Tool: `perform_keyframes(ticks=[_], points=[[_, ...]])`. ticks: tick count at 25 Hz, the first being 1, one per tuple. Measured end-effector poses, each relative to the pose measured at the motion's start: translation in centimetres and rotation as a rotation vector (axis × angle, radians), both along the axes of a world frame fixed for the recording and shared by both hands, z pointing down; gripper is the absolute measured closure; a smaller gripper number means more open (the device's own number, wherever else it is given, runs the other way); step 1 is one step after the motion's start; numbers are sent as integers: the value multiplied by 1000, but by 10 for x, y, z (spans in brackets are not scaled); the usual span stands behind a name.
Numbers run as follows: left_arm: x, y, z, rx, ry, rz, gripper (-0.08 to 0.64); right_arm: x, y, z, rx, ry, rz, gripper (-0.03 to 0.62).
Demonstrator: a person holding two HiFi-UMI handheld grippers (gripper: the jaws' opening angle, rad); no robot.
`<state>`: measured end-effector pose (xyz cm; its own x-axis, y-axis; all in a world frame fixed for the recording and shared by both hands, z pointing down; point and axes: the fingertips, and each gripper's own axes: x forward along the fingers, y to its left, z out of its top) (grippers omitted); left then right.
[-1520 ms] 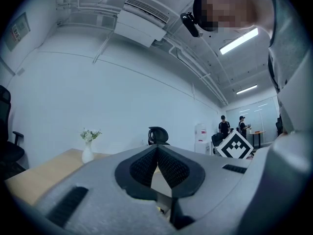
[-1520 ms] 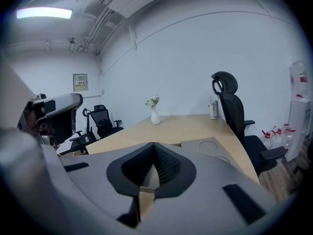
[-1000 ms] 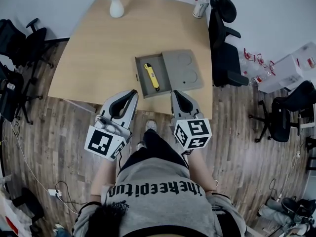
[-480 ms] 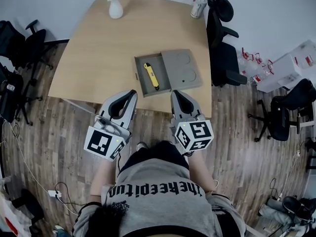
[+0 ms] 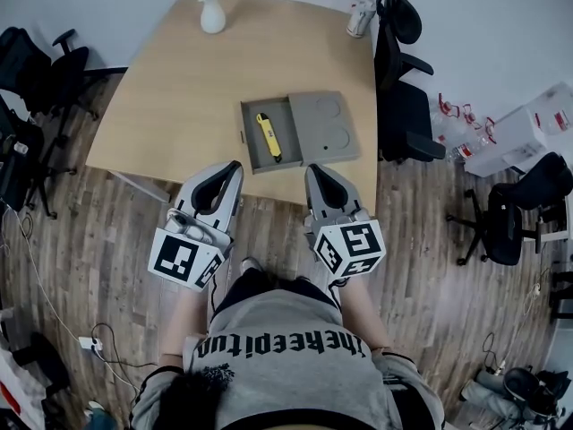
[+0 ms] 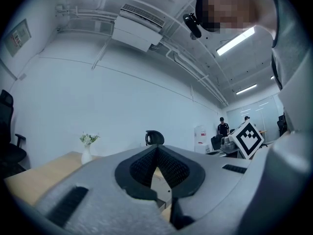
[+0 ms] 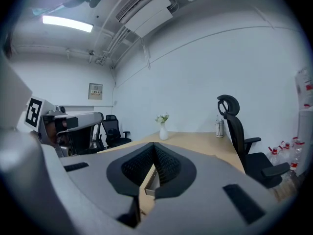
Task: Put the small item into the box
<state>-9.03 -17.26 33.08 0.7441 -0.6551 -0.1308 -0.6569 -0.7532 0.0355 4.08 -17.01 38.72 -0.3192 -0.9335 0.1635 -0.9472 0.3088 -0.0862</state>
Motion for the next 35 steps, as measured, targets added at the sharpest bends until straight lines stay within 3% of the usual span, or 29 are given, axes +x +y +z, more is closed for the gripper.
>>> perform_keyframes(ticks=[35], points=[[66,129,-20,42,-17,-175,543,55,103,-28,87,-43,-196,586]])
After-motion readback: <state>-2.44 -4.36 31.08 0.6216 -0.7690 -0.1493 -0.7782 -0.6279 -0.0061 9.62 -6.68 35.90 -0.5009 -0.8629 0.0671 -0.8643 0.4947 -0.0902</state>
